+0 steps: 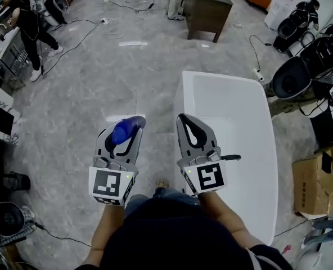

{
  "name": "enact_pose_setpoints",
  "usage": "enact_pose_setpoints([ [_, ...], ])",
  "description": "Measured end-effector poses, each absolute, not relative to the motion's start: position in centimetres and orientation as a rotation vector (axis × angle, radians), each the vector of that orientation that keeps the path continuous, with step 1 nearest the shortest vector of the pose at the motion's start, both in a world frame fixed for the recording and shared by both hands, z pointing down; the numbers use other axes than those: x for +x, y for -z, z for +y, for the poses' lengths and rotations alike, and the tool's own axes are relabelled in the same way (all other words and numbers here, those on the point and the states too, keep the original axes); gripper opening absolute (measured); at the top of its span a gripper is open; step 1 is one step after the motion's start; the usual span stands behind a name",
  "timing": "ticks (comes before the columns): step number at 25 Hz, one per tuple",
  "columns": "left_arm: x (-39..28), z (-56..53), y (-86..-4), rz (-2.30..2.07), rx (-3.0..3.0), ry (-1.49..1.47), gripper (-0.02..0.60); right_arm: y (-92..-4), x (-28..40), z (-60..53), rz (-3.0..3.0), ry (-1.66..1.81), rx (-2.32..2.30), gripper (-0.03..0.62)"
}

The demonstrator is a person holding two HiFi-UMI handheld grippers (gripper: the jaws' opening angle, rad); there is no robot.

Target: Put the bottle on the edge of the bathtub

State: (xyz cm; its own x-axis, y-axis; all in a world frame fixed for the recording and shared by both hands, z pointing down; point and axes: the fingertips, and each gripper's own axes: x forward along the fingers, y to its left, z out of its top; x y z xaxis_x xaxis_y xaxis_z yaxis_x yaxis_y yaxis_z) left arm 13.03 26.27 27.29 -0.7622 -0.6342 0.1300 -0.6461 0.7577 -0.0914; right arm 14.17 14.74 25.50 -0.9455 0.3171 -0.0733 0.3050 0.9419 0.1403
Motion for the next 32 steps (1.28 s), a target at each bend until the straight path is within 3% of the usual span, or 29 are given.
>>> enact_pose_setpoints([
  [13,3.5,25.5,-27.8,-2.842,1.042,-0.174,0.169,-27.3,5.8,11.0,3.102,-0.158,0.37,0.028],
  [25,-13.9,26.4,-27.8,-2.776,1.282,-0.231,0.169,-27.1,-9.1,11.2,3.099,-0.192,0.104,0.028],
  [32,-21.0,23.3,-27.0,-2.677,1.526,-0.24,0.169,-27.3,-13.3,8.3,3.126,-0.193,-0.183,0.028],
])
